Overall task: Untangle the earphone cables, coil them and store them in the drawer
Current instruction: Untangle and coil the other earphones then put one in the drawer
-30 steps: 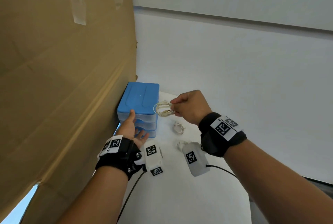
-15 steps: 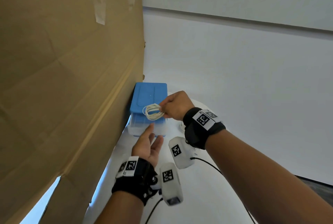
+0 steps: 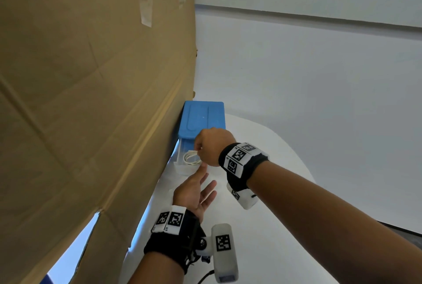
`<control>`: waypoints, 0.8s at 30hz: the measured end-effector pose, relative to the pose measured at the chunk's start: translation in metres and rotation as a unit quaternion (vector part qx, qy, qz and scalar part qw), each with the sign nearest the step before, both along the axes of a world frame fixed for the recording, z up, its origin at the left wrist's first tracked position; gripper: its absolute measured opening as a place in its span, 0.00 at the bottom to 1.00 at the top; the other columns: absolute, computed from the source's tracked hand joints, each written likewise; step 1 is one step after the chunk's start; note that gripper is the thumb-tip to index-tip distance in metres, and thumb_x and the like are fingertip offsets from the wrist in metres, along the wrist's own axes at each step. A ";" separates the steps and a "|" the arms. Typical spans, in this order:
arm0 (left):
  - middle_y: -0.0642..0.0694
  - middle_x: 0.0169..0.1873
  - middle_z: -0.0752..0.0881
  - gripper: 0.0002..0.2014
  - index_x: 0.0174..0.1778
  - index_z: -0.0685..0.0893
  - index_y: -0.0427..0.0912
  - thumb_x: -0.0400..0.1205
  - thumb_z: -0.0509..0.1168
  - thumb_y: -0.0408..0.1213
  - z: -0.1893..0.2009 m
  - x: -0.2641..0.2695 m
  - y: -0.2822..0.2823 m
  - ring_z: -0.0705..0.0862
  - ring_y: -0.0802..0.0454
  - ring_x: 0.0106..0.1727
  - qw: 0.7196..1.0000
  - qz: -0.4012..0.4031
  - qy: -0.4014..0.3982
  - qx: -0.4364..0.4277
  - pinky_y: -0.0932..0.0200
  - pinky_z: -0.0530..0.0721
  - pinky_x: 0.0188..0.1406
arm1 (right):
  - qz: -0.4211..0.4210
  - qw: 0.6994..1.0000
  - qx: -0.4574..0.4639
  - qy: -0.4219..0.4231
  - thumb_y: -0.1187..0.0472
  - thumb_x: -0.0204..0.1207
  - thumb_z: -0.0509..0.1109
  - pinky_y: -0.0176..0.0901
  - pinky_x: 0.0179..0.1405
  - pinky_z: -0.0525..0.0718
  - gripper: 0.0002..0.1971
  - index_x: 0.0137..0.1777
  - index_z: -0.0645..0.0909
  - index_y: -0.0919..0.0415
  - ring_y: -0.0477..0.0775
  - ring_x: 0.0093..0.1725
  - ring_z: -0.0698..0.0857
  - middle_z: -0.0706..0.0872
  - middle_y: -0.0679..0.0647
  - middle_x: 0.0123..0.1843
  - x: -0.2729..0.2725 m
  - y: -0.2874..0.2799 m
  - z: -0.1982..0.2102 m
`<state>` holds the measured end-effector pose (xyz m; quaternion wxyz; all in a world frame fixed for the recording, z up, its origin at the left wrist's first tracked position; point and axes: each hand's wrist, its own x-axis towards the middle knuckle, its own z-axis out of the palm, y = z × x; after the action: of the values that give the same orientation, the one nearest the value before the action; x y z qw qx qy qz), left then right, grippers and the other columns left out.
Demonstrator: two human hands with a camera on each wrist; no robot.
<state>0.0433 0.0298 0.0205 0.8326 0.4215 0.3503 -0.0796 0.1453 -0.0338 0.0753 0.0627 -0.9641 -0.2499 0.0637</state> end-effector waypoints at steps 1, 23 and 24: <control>0.48 0.58 0.87 0.17 0.56 0.85 0.45 0.75 0.76 0.47 -0.001 -0.001 0.000 0.88 0.48 0.54 1.000 -0.001 0.004 0.002 0.54 0.86 0.47 | 0.011 1.000 -0.019 -0.022 0.62 0.74 0.68 0.44 0.38 0.82 0.05 0.41 0.85 0.55 0.56 0.42 0.86 0.87 0.50 0.40 0.000 0.000 -0.002; 0.48 0.52 0.87 0.18 0.56 0.83 0.43 0.77 0.73 0.51 -0.011 0.046 0.000 0.86 0.50 0.49 1.000 -0.006 0.003 0.018 0.54 0.83 0.42 | -0.119 0.964 0.238 -0.005 0.53 0.75 0.74 0.45 0.52 0.86 0.03 0.44 0.88 0.49 0.53 0.46 0.89 0.91 0.49 0.43 0.028 -0.094 0.034; 0.47 0.51 0.86 0.17 0.54 0.83 0.42 0.78 0.72 0.51 -0.011 0.052 0.001 0.86 0.50 0.48 1.000 -0.007 0.001 0.015 0.54 0.84 0.43 | -0.135 0.962 0.239 -0.001 0.53 0.75 0.74 0.45 0.52 0.86 0.02 0.42 0.88 0.49 0.53 0.46 0.88 0.91 0.49 0.42 0.030 -0.103 0.030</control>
<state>0.0953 0.0304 0.0095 0.8252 0.4367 0.3491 -0.0806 0.1749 -0.1365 0.1054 0.2991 -0.9459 -0.1257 -0.0074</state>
